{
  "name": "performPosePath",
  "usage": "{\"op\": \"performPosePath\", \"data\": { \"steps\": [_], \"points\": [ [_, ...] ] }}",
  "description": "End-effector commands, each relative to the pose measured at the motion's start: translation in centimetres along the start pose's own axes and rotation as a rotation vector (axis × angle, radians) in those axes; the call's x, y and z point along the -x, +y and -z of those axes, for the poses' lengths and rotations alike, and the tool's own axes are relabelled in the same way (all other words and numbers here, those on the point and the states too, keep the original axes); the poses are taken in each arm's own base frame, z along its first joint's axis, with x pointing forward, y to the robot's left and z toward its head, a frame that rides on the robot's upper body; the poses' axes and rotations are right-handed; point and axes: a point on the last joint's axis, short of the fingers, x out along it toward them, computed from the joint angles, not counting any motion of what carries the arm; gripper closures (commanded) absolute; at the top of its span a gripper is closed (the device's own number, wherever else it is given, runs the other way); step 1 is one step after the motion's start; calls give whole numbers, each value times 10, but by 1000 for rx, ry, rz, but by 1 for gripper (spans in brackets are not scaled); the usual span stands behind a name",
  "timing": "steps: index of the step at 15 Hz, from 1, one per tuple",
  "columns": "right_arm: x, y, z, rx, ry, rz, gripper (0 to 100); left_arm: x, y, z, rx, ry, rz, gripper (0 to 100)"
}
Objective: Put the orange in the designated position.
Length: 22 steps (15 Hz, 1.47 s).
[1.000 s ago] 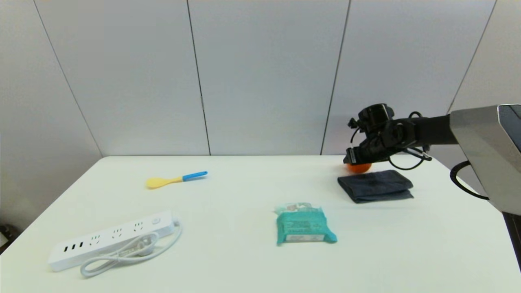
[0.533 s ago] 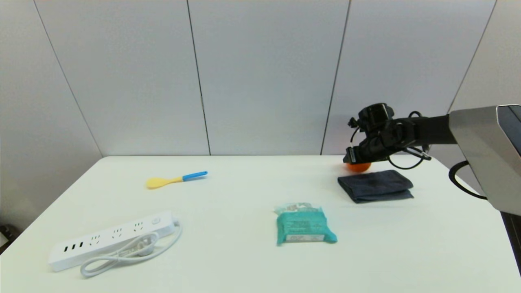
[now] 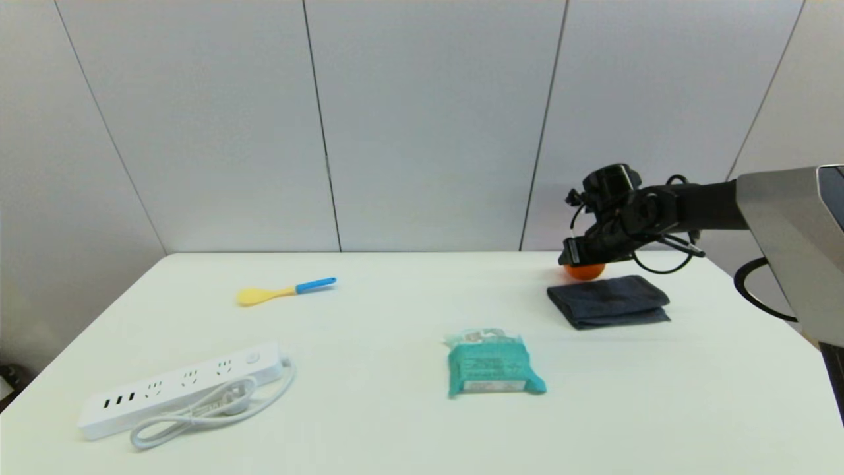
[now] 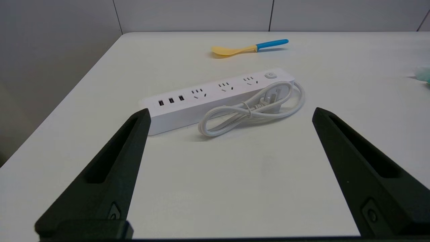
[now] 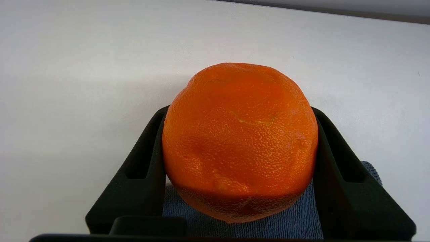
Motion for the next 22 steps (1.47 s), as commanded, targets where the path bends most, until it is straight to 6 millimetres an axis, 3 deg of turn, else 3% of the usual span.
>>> {"op": "performPosePath", "data": {
  "steps": [1, 19, 20, 22],
  "points": [
    [7, -1, -1, -2, 3, 0, 100, 0, 0, 0, 0, 0, 0, 0],
    [-4, 0, 4, 6, 24, -14, 100, 0, 0, 0, 0, 0, 0, 0],
    [-4, 0, 4, 5, 24, -19, 0, 0, 0, 0, 0, 0, 0, 0],
    [-4, 0, 3, 5, 23, -18, 0, 0, 0, 0, 0, 0, 0, 0]
  ]
}}
